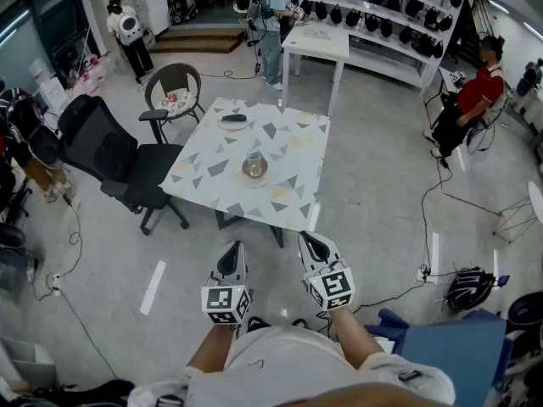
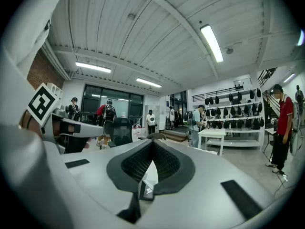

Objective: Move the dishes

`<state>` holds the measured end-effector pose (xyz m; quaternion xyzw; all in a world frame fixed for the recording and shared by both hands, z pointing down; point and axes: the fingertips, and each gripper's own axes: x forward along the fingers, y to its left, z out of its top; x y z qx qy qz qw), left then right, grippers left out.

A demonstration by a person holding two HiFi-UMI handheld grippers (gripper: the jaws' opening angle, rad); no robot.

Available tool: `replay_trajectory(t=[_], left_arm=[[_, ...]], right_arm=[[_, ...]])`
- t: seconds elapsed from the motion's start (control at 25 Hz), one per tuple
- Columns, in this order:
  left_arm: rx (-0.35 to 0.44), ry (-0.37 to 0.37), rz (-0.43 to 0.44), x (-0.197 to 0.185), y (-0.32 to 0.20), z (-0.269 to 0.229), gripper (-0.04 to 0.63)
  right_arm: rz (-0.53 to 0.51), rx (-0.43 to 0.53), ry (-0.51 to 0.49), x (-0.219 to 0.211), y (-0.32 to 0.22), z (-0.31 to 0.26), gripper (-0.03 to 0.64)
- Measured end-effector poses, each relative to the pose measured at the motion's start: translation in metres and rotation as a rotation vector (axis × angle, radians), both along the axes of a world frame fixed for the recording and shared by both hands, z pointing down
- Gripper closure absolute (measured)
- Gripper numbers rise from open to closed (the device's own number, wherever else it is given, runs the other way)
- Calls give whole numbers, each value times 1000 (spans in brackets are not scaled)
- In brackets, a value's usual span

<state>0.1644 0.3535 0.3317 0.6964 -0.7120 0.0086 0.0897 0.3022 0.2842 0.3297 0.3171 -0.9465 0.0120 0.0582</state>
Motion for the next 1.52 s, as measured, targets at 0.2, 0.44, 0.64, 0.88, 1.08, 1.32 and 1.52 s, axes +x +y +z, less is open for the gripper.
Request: replay_trajectory(t=[0.2, 0.44, 0.64, 0.88, 1.08, 1.32, 1.52], left_arm=[[-16, 15, 18, 4, 1, 7, 575], [-31, 25, 57, -5, 3, 17, 575], [-58, 43, 86, -20, 10, 33, 575], [-97, 57, 120, -37, 20, 56, 575], [-115, 78, 122, -48, 13, 71, 575], [-135, 76, 102, -74, -23, 79, 575], [-141, 69, 65, -103, -79, 80, 575]], right_arm=[[-1, 1, 37, 1, 4, 4, 618], [-11, 0, 50, -11, 14, 14, 618], [18, -26, 102, -19, 21, 35, 618], [38, -76, 133, -31, 31, 58, 594], [36, -96, 149, -40, 19, 70, 549], [13, -118, 143, -68, -23, 82, 505], [-26, -113, 132, -96, -84, 85, 495]])
